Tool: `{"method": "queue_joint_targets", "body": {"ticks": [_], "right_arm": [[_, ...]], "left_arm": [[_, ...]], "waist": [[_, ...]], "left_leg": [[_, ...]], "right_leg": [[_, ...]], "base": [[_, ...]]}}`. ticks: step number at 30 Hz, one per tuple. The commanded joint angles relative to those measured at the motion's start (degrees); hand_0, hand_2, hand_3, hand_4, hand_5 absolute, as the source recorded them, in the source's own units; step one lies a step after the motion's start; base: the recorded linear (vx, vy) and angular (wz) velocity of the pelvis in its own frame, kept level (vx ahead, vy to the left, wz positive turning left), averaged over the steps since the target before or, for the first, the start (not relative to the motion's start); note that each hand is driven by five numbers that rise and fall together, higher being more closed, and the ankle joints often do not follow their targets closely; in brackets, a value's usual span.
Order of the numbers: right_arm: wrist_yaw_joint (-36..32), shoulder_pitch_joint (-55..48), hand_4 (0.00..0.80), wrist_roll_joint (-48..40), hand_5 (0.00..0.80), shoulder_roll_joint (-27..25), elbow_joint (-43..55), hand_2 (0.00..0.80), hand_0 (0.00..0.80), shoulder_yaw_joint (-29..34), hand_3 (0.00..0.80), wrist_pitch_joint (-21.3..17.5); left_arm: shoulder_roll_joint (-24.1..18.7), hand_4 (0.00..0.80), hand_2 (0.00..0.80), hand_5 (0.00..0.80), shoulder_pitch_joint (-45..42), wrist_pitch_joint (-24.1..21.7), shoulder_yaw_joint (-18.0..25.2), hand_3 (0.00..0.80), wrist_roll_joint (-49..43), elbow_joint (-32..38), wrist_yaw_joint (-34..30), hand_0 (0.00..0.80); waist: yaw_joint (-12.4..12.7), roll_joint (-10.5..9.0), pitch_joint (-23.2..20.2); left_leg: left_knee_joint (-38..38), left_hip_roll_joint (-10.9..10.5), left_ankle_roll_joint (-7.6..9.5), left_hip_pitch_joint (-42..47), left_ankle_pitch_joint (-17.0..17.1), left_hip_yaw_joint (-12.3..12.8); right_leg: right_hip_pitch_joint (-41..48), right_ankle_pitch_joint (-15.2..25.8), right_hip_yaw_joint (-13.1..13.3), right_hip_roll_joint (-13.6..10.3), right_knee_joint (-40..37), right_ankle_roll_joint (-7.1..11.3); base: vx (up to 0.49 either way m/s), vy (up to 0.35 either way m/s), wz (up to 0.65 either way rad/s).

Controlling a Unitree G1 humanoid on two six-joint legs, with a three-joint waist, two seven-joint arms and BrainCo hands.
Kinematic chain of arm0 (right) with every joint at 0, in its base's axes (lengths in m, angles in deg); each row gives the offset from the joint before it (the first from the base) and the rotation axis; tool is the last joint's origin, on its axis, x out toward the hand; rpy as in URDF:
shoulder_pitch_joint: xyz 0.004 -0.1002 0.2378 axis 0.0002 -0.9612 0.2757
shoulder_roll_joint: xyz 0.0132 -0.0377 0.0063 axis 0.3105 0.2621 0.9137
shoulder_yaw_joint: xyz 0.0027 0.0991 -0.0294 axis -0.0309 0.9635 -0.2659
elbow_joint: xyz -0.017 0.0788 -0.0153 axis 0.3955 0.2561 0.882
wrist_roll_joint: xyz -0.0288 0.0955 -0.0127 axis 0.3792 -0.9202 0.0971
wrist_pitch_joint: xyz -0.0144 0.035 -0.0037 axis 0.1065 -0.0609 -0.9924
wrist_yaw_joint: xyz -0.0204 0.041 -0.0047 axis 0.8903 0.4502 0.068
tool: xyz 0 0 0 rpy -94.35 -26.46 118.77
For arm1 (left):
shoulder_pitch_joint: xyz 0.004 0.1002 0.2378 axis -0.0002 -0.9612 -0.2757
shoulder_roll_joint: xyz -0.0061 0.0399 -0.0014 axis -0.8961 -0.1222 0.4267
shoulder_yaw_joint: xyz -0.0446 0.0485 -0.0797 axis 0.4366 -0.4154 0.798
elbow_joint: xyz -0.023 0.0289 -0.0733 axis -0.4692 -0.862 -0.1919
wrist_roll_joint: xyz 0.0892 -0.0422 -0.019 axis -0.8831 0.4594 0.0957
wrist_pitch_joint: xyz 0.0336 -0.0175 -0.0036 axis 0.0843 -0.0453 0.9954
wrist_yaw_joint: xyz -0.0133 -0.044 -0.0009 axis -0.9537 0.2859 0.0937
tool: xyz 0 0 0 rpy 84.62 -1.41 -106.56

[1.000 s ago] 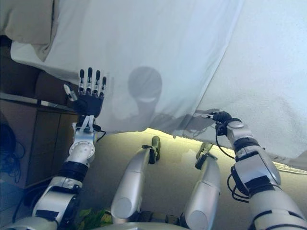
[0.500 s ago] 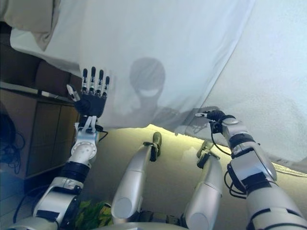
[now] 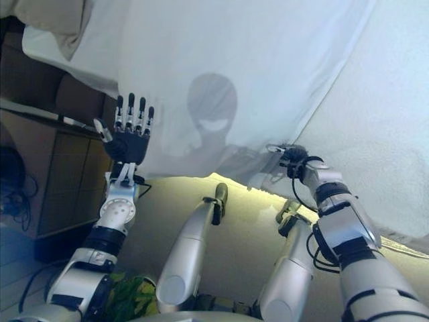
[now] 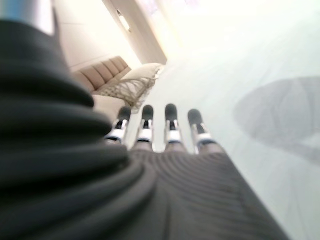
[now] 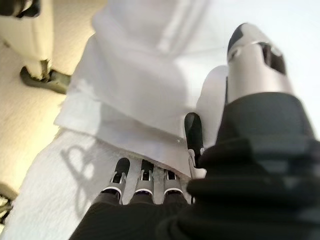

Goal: Make the bed neatly

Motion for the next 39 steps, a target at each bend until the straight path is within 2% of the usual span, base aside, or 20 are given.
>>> {"method": "queue_joint_targets", "body": {"ticks": [1,5,6,7,8,9,14,29,39], "right_arm": [[-1.1,7.1,0.000,-4.4,0.000,-1.2,0.4,0.000,0.000,2.2,0.000,-2.6],[-2.4,8.0,0.000,-5.1,0.000,-1.3,0.8,0.000,0.000,1.9,0.000,-3.6],[-2.7,8.2,0.060,-5.2,0.060,-1.3,1.1,0.060,0.060,1.7,0.060,-3.9],[-3.1,8.2,0.264,-5.0,0.264,-1.4,1.3,0.264,0.264,1.5,0.264,-4.2],[-3.5,8.1,0.709,-4.5,0.709,-1.5,1.5,0.709,0.709,1.3,0.709,-4.9],[-3.9,7.9,0.800,-4.2,0.800,-1.6,1.8,0.800,0.800,1.0,0.800,-5.2],[-5.8,6.9,0.800,-4.4,0.800,-2.3,2.1,0.800,0.800,0.8,0.800,-5.9],[-5.0,5.0,0.800,-2.5,0.800,-1.7,0.6,0.800,0.800,0.4,0.800,-6.5],[-4.9,1.9,0.800,2.9,0.800,-0.6,-0.7,0.800,0.800,-0.2,0.800,-3.0]], "left_arm": [[0.3,0.000,0.000,0.000,0.2,-0.3,0.3,0.000,-0.5,5.7,-1.8,0.000],[-0.4,0.000,0.000,0.000,0.0,0.1,0.5,0.000,-0.4,5.9,-1.5,0.000],[-0.5,0.000,0.000,0.000,0.0,0.2,0.6,0.000,-0.2,5.7,-1.7,0.000],[-0.7,0.000,0.000,0.000,0.0,0.3,0.7,0.000,-0.1,5.7,-1.7,0.000],[-0.9,0.000,0.000,0.000,0.0,0.4,0.7,0.000,0.0,5.8,-1.7,0.000],[-1.0,0.000,0.000,0.000,0.1,0.4,0.8,0.000,0.0,5.7,-1.7,0.000],[-1.4,0.000,0.000,0.000,-0.4,0.4,1.0,0.000,0.5,5.2,-2.6,0.000],[-1.1,0.000,0.000,0.000,0.6,0.0,0.6,0.000,0.3,4.2,-2.4,0.000],[-0.2,0.000,0.000,0.000,0.4,-0.4,0.4,0.000,0.2,3.4,-2.4,0.000]], "waist": [[2.2,4.21,0.4],[2.5,3.96,0.4],[2.5,3.86,0.4],[2.5,3.75,0.4],[2.5,3.62,0.4],[2.4,3.47,0.4],[2.3,3.29,0.4],[1.9,2.89,0.4],[1.2,2.13,0.4]], "left_leg": [[-5.7,-3.6,2.25,0.0,2.8,0.8],[-5.9,-3.6,2.18,-0.1,2.9,0.7],[-6.0,-3.5,2.16,-0.1,3.0,0.6],[-6.1,-3.5,2.15,-0.1,3.0,0.6],[-6.1,-3.4,2.15,0.0,3.1,0.6],[-6.2,-3.3,2.12,0.0,3.2,0.6],[-6.7,-3.1,1.98,0.4,3.3,0.6],[-7.9,-2.6,1.65,1.1,3.8,0.2],[-10.2,-2.0,1.15,2.9,4.6,0.5]], "right_leg": [[-0.1,-5.2,1.0,2.1,7.2,2.83],[-0.1,-5.0,0.7,2.1,7.0,2.97],[-0.1,-4.9,0.7,2.2,6.8,3.03],[0.0,-4.8,0.6,2.2,6.7,3.07],[0.0,-4.7,0.6,2.2,6.6,3.08],[0.1,-4.6,0.5,2.3,6.3,3.10],[0.8,-4.5,0.2,2.4,5.7,3.11],[1.6,-3.8,-0.1,2.8,3.8,3.05],[3.4,-3.0,-0.4,3.6,1.1,3.04]], "base": [[0.020,-0.012,0.04],[0.000,0.000,0.00],[0.000,0.000,0.00],[0.000,0.000,0.00],[0.000,0.000,0.00],[0.000,0.000,0.00],[0.000,0.000,0.00],[0.000,0.000,0.00],[0.000,0.000,0.00]]}}
